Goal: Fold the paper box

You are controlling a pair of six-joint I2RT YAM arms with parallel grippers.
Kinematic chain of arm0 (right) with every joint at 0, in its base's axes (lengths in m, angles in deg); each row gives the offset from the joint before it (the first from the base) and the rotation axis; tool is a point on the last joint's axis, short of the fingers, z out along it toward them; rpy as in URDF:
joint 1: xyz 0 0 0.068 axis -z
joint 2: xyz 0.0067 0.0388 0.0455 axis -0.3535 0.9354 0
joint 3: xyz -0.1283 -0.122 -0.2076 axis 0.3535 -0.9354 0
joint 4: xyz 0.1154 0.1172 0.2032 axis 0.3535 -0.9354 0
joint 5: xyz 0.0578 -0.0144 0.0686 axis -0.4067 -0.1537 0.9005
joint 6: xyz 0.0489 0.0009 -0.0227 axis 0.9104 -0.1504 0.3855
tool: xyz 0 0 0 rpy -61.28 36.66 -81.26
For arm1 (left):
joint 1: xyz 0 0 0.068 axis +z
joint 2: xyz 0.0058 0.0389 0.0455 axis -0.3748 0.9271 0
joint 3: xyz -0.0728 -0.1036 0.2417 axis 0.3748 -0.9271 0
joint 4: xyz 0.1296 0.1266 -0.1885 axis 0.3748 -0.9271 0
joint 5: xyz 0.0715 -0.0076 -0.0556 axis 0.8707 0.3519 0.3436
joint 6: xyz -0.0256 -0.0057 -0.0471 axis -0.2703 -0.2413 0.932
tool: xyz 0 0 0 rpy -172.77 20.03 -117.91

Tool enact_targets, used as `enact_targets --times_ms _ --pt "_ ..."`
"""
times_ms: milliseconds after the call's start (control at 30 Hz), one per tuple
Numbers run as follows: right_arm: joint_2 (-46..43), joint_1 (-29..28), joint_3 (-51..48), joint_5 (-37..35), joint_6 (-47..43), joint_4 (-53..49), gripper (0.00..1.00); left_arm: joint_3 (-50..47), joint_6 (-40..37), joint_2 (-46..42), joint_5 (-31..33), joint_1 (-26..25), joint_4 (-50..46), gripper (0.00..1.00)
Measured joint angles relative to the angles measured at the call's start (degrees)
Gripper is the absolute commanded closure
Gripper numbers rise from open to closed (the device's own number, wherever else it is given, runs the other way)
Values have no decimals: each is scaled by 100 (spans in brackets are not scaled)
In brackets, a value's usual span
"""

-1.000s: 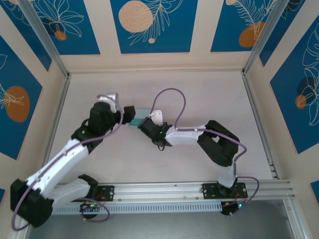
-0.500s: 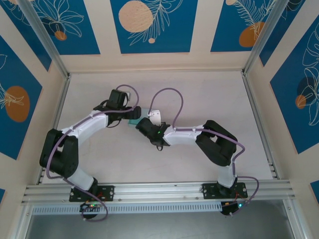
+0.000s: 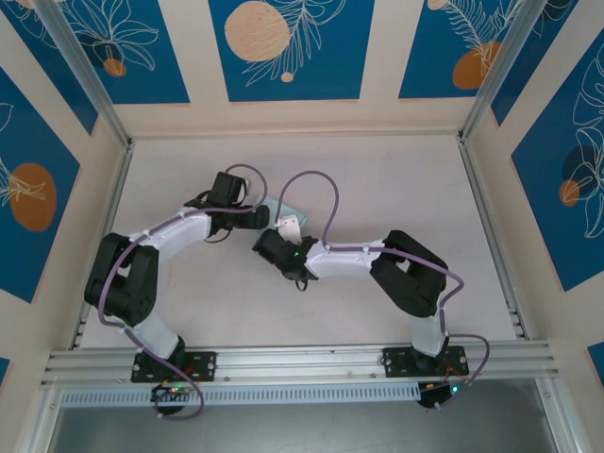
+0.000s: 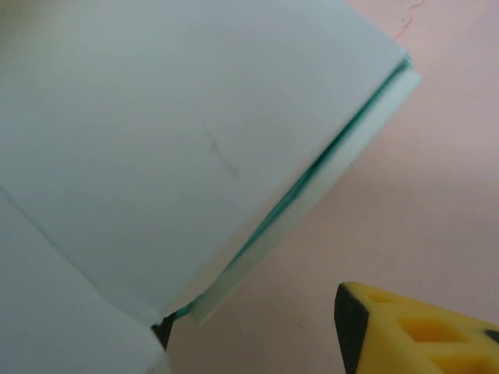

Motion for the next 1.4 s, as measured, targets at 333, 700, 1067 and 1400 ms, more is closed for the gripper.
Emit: enact_targets --times_ms 333,700,1067,1400 --pt "-562 -66 -153 1025 -210 -446 10 0 46 249 0 -7 63 6" --pt "-1451 -26 -304 1593 -70 -678 19 0 70 319 2 -50 98 19" --pt "-1360 1073 -94 2448 634 -1067 36 -299 85 323 22 -63 391 14" --pt "-658 1591 197 3187 634 -824 49 -326 46 323 37 -79 468 28"
